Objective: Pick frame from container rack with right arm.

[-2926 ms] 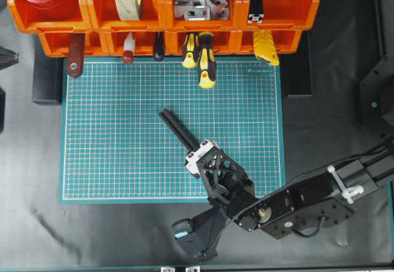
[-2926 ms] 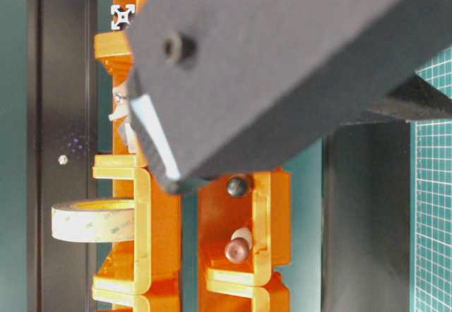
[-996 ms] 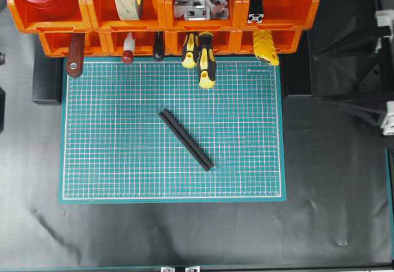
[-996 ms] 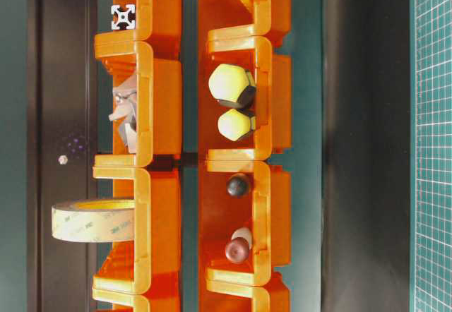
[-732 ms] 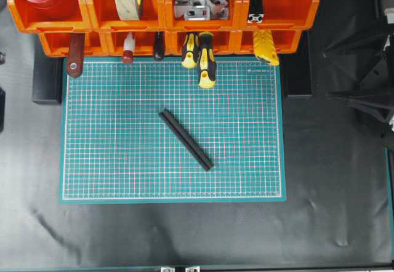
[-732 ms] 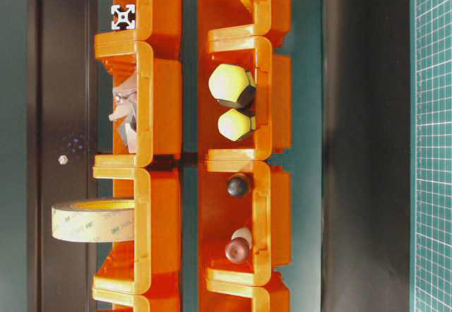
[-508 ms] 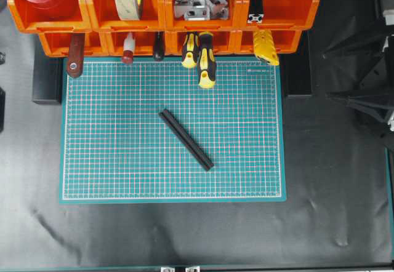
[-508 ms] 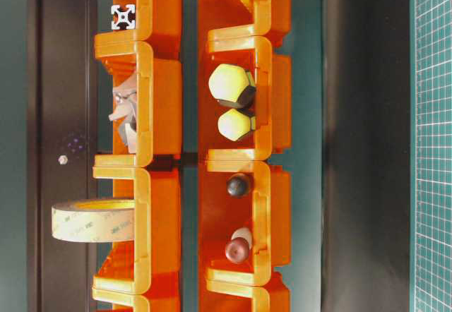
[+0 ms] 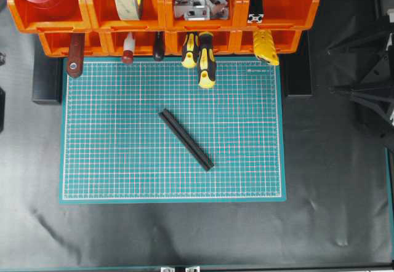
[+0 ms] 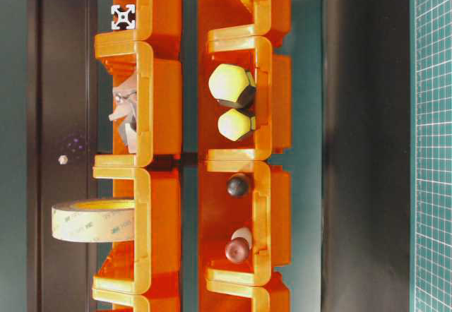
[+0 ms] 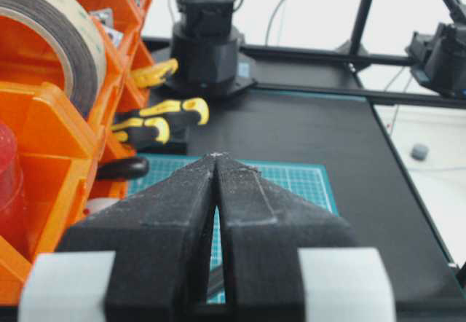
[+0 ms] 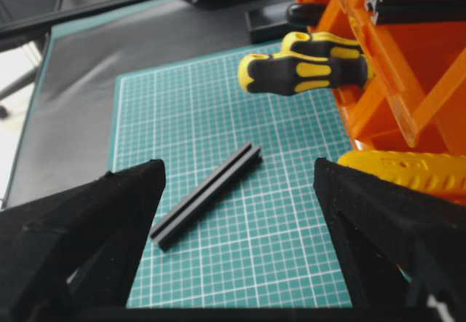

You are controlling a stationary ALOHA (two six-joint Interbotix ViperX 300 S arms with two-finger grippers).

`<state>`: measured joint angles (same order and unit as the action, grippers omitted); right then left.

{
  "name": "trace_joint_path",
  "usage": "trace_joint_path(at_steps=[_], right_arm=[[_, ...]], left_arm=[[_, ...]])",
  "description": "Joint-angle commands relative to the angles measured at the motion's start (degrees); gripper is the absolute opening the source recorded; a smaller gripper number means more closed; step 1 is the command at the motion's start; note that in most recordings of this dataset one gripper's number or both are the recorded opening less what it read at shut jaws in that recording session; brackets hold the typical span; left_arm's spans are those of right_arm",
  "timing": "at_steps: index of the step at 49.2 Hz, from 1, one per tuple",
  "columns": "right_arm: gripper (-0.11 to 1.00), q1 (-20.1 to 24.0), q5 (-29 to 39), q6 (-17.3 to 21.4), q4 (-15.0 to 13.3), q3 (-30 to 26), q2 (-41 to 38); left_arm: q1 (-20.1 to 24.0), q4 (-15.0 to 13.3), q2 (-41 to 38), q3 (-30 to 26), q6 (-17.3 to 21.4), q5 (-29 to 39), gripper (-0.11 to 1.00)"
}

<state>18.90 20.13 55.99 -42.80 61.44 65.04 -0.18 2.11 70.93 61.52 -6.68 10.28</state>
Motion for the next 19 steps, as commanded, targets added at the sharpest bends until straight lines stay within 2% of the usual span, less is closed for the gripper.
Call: trace_joint_path(at_steps=[1,19], right_arm=[[0.80,-0.2,0.2,0.1,-0.2,-0.3,-0.6],[0.80,-0.2,0.4,0.1,-0.1,-0.4,-0.3]], left_arm=[[-0.4,0.2,-1.8,-0.8,-0.2,-0.3,0.00],[-1.1,0.2,-2.5,-0.5,1.1,-3.9,0.00]])
